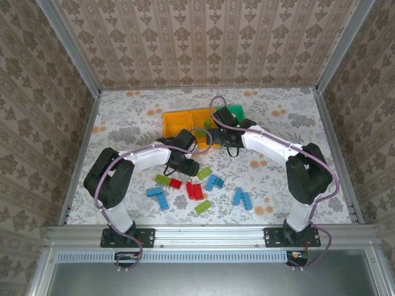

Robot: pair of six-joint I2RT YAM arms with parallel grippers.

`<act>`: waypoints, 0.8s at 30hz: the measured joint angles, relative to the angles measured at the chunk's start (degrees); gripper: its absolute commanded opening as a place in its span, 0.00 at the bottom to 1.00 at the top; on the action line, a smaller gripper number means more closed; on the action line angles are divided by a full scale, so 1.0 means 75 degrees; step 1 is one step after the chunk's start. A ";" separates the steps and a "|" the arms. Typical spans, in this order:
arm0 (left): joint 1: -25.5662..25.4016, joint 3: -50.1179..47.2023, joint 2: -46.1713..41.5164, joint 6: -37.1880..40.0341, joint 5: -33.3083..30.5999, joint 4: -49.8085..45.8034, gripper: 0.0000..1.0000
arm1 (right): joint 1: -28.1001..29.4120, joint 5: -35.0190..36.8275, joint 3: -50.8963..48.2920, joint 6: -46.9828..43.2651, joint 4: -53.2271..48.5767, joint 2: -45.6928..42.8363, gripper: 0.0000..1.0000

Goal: Sort the legos into containers by color

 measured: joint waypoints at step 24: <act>0.0831 0.2760 -0.0038 0.0006 0.1020 0.0557 0.64 | 0.0245 0.0192 -0.2294 -0.0437 0.0682 -0.1207 0.90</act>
